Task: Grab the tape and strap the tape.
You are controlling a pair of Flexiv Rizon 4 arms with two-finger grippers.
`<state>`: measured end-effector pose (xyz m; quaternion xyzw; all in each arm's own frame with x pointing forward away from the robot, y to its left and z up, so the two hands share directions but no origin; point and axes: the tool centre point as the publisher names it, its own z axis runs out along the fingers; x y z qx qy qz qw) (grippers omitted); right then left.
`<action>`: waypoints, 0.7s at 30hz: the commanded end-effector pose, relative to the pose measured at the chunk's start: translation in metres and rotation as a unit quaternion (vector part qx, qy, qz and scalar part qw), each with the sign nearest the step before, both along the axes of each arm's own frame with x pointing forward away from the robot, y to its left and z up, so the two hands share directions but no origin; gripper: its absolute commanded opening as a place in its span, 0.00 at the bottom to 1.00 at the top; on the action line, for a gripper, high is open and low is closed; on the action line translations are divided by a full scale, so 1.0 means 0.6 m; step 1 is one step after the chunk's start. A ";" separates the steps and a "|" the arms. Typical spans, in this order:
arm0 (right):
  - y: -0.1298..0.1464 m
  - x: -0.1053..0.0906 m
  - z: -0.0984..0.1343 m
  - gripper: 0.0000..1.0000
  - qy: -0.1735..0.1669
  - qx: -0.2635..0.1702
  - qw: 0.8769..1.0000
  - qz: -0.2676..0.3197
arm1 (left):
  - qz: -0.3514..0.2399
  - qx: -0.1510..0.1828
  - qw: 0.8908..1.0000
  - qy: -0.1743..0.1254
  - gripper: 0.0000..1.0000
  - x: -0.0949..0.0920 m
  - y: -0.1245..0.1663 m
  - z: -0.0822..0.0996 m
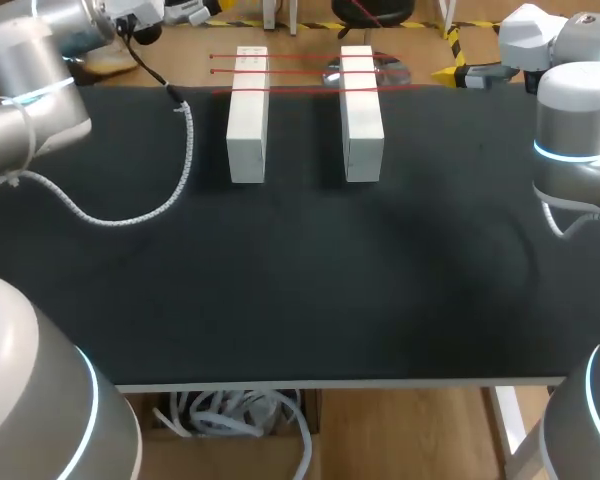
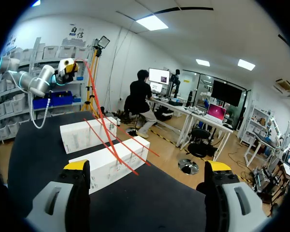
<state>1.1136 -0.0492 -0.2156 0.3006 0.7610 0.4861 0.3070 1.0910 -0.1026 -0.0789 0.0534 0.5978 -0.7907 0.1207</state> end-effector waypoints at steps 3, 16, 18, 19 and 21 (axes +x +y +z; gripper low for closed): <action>0.000 0.000 -0.001 1.00 0.000 0.001 1.000 0.001 | -0.019 0.003 1.000 0.007 0.00 -0.008 0.004 -0.001; 0.000 0.000 -0.001 1.00 0.000 0.001 1.000 0.001 | -0.026 -0.017 0.997 0.077 0.00 -0.020 0.015 0.002; 0.000 0.000 -0.001 1.00 0.000 0.001 1.000 0.001 | -0.029 -0.018 0.996 0.077 0.00 -0.024 0.014 0.003; 0.000 0.000 -0.001 1.00 0.000 0.001 1.000 0.001 | -0.030 -0.018 0.997 0.074 0.00 -0.025 0.014 0.003; 0.000 0.000 -0.001 1.00 0.000 0.001 1.000 0.001 | -0.033 -0.018 0.997 0.072 0.00 -0.025 0.014 0.003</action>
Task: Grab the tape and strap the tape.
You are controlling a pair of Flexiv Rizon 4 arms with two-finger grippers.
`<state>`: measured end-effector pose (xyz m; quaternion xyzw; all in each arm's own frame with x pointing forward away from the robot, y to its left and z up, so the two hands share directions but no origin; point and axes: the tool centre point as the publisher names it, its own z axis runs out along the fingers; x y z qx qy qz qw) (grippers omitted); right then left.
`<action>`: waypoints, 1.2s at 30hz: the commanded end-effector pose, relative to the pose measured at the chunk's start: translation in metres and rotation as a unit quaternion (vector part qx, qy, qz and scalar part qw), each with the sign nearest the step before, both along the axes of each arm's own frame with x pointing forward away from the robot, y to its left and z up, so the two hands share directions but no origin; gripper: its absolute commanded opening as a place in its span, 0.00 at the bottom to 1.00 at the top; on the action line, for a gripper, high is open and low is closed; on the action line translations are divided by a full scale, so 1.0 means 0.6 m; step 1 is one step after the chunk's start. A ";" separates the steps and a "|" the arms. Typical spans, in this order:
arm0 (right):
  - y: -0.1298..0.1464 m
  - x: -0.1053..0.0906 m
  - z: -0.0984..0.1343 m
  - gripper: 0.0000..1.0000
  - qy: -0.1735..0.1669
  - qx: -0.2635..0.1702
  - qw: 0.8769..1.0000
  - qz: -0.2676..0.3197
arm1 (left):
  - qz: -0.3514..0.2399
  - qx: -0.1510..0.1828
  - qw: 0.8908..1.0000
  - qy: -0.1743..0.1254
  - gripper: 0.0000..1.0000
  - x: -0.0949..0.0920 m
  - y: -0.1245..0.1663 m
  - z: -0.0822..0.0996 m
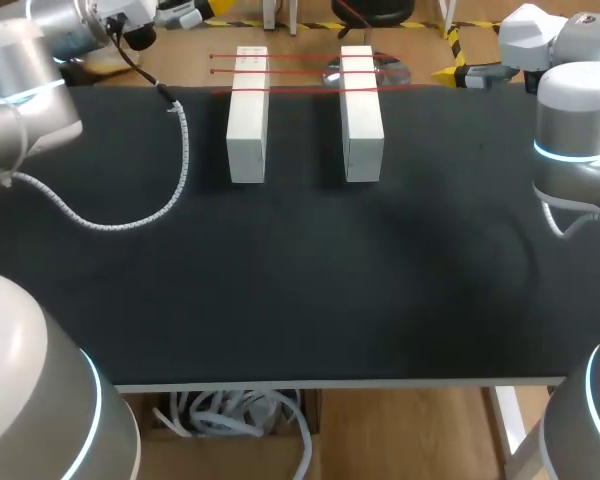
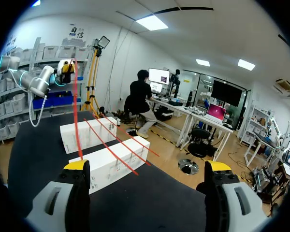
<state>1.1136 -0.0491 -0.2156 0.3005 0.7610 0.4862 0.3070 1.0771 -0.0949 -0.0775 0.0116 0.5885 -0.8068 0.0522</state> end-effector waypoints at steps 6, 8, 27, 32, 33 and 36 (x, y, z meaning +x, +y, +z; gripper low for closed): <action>-0.001 0.000 -0.001 1.00 0.000 0.001 1.000 0.001 | 0.005 -0.002 1.000 -0.001 0.00 0.004 0.008 -0.001; -0.001 0.000 -0.001 1.00 0.000 0.001 1.000 0.001 | 0.008 -0.006 1.000 0.003 0.00 0.007 0.012 0.001; -0.001 0.000 -0.001 1.00 0.000 0.001 1.000 0.001 | 0.027 -0.016 0.999 0.026 0.00 0.018 0.019 0.004; -0.001 0.000 -0.001 1.00 0.000 0.001 1.000 0.001 | 0.027 -0.016 0.999 0.026 0.00 0.018 0.019 0.004; -0.001 0.000 -0.001 1.00 0.000 0.001 1.000 0.001 | 0.027 -0.016 0.999 0.026 0.00 0.018 0.019 0.004; -0.001 0.000 -0.001 1.00 0.000 0.001 1.000 0.001 | 0.027 -0.016 0.999 0.026 0.00 0.018 0.019 0.004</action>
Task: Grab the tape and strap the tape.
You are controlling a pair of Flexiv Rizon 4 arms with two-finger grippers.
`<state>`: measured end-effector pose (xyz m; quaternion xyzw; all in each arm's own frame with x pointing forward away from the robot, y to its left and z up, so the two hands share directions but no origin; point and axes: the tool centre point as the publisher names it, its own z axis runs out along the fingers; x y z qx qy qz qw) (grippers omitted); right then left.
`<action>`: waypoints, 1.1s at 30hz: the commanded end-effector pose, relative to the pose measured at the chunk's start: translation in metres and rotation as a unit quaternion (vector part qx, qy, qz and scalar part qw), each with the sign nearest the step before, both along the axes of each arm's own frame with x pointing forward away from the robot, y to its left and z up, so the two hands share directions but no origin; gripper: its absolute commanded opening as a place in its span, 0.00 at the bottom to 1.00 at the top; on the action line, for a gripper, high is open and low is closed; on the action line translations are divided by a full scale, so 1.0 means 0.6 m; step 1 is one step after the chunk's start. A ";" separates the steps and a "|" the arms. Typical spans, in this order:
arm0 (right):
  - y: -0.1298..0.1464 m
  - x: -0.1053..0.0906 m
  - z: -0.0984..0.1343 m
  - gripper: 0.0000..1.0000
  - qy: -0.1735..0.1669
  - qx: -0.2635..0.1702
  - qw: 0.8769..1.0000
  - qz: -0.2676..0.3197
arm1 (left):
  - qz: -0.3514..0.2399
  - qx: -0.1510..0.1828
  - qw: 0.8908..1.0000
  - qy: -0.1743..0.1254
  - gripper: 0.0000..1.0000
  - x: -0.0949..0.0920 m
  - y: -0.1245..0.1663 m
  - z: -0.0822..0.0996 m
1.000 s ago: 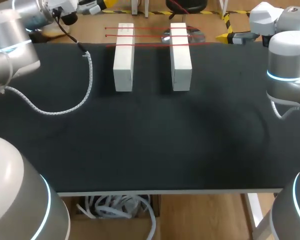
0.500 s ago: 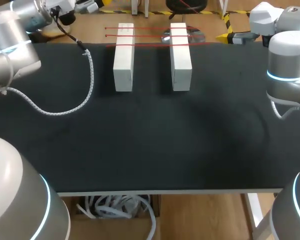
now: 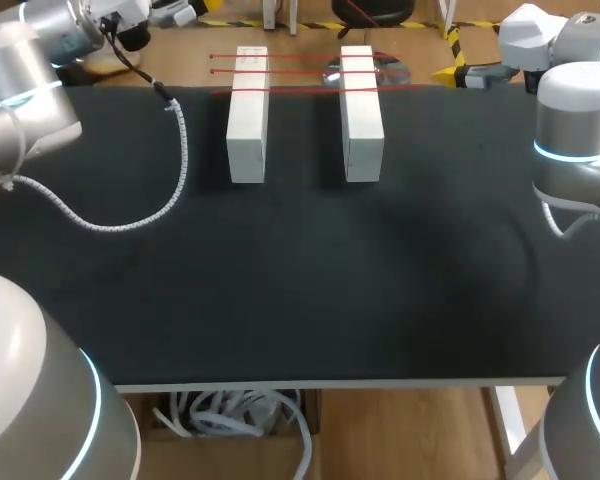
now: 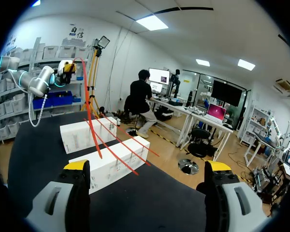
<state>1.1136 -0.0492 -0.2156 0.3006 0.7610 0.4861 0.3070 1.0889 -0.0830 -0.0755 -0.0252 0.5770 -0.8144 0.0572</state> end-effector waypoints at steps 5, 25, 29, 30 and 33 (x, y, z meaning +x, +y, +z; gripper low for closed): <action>0.000 0.000 -0.001 1.00 0.000 0.001 1.000 0.001 | 0.002 0.000 1.000 0.000 0.00 -0.002 -0.001 0.001; 0.001 -0.004 0.009 1.00 -0.066 0.040 0.994 -0.080 | 0.002 0.000 1.000 0.000 0.00 -0.002 -0.001 0.001; 0.003 -0.009 0.010 1.00 -0.102 0.068 0.987 -0.104 | 0.002 0.000 1.000 0.000 0.00 -0.002 -0.001 0.001; 0.003 -0.011 0.011 1.00 -0.118 0.090 0.982 -0.118 | 0.002 0.000 1.000 0.000 0.00 -0.002 -0.001 0.001; 0.001 -0.018 0.020 1.00 -0.165 0.176 0.959 -0.150 | 0.002 0.000 1.000 0.000 0.00 -0.002 -0.001 0.001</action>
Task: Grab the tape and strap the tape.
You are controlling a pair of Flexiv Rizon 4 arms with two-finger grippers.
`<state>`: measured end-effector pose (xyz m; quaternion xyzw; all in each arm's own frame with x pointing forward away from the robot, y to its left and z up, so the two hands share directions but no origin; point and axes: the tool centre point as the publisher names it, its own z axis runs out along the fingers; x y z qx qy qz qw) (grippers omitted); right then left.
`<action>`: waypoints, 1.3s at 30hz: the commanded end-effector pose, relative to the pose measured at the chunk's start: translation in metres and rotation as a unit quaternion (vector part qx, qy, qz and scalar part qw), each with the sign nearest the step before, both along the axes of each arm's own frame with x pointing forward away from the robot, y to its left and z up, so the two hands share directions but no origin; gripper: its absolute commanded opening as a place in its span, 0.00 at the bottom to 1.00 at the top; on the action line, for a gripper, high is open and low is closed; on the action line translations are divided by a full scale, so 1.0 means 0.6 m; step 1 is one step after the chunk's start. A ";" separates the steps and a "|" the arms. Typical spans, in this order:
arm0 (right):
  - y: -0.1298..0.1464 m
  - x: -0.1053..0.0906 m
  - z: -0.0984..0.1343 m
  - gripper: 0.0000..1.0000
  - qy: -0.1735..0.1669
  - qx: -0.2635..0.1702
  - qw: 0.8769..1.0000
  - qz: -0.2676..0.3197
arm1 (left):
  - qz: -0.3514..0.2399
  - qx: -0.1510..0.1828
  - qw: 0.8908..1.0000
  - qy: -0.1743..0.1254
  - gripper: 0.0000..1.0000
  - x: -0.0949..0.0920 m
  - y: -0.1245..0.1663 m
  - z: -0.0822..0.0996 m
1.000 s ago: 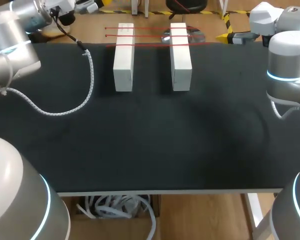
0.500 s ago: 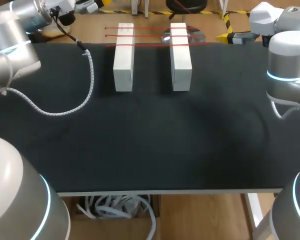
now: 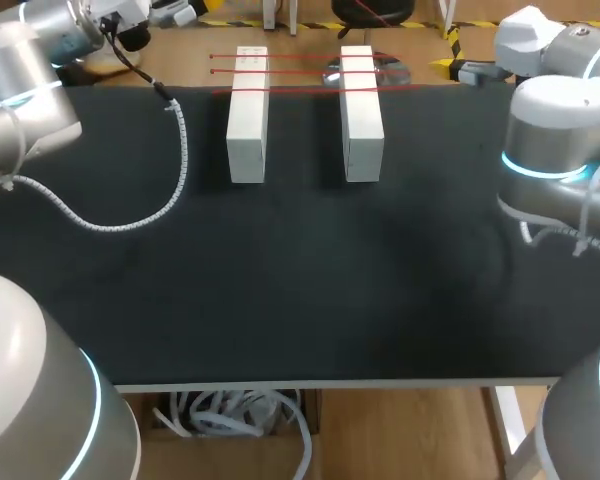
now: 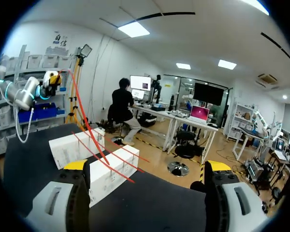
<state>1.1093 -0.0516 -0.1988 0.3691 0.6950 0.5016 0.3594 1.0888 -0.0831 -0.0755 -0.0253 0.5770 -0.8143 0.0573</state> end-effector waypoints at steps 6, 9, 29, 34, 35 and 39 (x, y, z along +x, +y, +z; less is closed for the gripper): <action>0.005 -0.018 0.028 1.00 -0.206 0.155 0.961 -0.103 | 0.002 0.000 1.000 0.000 0.00 -0.002 -0.001 0.000; 0.003 -0.017 0.037 1.00 -0.219 0.162 0.957 -0.101 | 0.002 0.000 1.000 0.000 0.00 -0.002 -0.001 0.000; 0.008 -0.020 0.044 1.00 -0.155 0.144 0.973 -0.094 | 0.002 0.000 1.000 0.000 0.00 -0.002 -0.001 0.000; 0.008 -0.020 0.044 1.00 -0.155 0.144 0.973 -0.094 | 0.002 0.000 1.000 0.000 0.00 -0.002 -0.001 0.000; 0.008 -0.020 0.044 1.00 -0.155 0.144 0.973 -0.094 | 0.002 0.000 1.000 0.000 0.00 -0.002 -0.001 0.000; 0.010 -0.019 0.045 1.00 -0.171 0.168 0.966 -0.100 | 0.002 0.000 1.000 0.000 0.00 -0.002 -0.001 0.000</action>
